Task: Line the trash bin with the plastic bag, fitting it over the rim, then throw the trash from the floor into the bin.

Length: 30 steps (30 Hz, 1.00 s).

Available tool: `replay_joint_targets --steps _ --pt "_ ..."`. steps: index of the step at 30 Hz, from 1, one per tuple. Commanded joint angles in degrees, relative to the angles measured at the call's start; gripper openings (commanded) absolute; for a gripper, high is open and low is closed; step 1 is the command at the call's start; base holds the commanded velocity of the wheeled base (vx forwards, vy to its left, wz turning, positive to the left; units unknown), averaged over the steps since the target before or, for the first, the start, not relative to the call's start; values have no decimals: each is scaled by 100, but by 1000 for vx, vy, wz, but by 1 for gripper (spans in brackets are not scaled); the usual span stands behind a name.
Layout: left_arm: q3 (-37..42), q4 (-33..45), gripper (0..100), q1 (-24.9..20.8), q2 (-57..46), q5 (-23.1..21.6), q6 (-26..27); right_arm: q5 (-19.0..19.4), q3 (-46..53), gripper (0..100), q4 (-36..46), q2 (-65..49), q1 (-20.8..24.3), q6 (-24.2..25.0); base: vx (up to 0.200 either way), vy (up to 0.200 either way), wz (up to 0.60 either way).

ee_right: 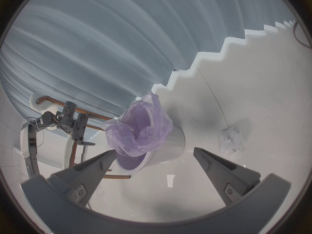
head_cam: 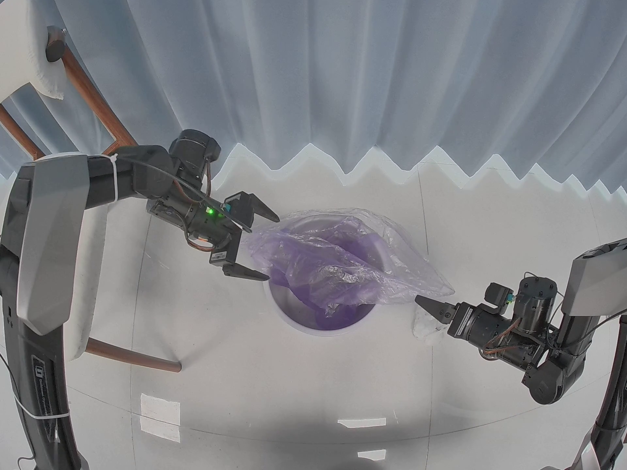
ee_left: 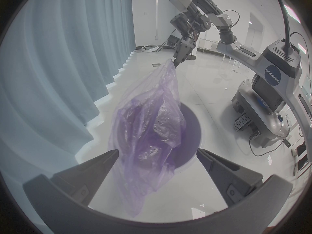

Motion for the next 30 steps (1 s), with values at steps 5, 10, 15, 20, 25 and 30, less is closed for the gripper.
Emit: replay_joint_targets --steps 5,10,15,20,25,30 --pt "-23 -6 100 -128 639 1 -1 -5 5 100 -76 8 15 0 0 0 0" --pt "-23 21 100 -155 894 -16 -54 -5 14 100 -76 -9 32 -8 0 0 0" --pt "-23 223 0 -172 815 -96 -292 -5 14 100 -76 -1 41 -8 0 0 0" --pt "-23 768 0 -295 657 -96 -476 -5 23 100 -76 8 50 -8 0 0 0" --pt "-23 1647 0 -366 551 -96 -625 -5 14 100 -76 8 58 -8 0 0 0" --pt "-23 2816 0 -374 244 -8 -643 -5 5 100 -76 8 50 -26 0 0 0"
